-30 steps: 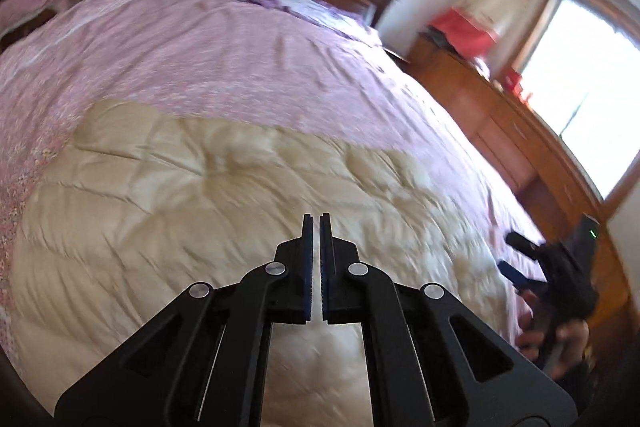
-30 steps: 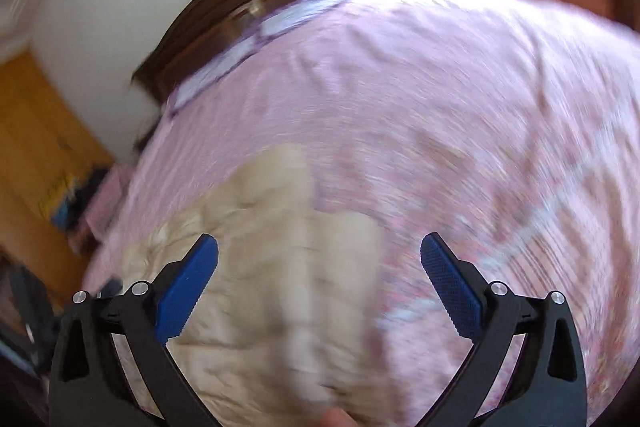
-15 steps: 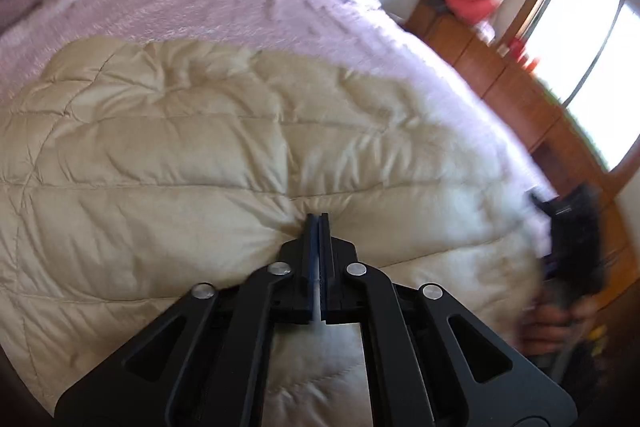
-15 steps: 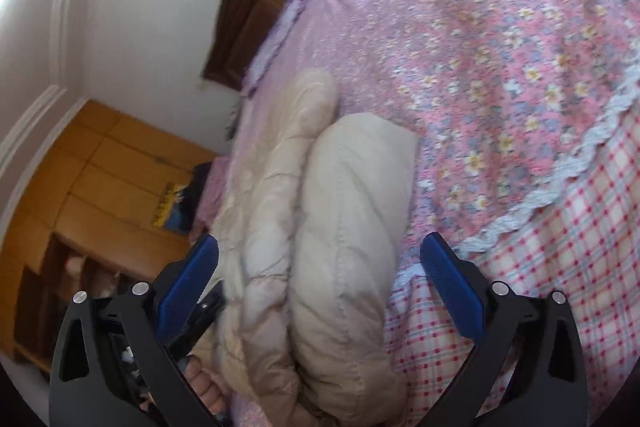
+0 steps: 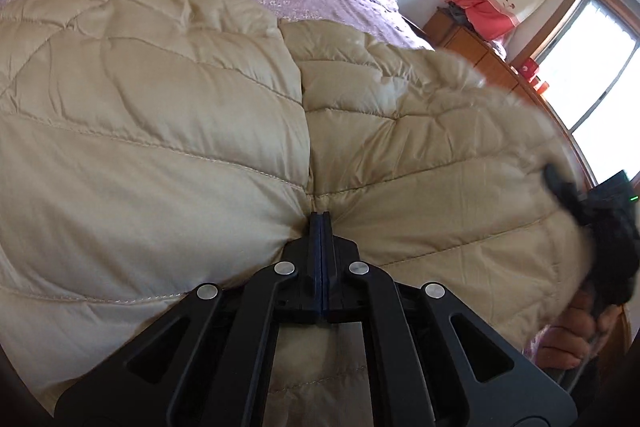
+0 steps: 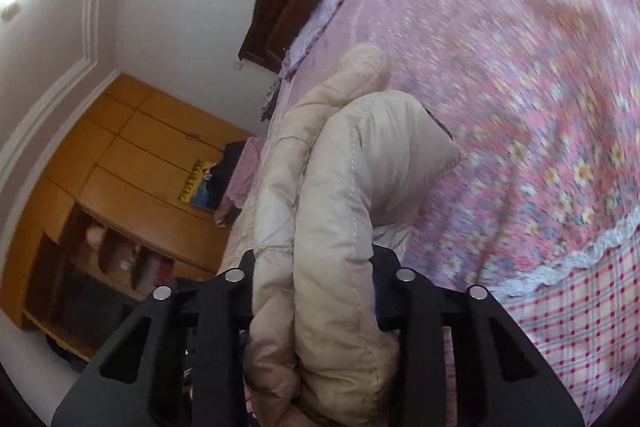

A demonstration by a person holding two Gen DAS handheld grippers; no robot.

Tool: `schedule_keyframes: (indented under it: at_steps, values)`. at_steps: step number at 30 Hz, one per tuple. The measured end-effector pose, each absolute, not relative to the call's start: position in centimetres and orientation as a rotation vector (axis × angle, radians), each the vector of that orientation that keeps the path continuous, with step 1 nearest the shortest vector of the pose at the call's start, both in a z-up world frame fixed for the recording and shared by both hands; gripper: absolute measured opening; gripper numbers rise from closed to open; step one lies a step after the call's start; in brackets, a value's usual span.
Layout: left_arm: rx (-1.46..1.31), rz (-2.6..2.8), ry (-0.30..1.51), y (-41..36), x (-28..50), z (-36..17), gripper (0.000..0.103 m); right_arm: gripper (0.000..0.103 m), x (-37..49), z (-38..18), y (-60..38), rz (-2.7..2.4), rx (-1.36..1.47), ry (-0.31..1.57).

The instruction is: Fold large clothes

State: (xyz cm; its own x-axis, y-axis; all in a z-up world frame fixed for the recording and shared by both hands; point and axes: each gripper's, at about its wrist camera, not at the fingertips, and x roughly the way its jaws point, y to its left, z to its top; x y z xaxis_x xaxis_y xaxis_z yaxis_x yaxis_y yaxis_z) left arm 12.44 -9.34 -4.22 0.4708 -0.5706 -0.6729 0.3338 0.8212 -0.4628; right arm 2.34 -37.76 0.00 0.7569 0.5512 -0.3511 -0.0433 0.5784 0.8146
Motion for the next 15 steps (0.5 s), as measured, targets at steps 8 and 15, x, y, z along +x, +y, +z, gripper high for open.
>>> schedule_keyframes:
  at_steps: [8,15]
  values:
    - [-0.334,-0.596,0.937,-9.1,12.9,-4.6,0.003,0.032,3.6,7.8,-28.4,0.341,0.551,0.627]
    - [-0.393,-0.57,0.866,-4.7,10.5,-1.4,0.002,0.027,3.3,9.7,-23.2,0.241,0.356,0.613]
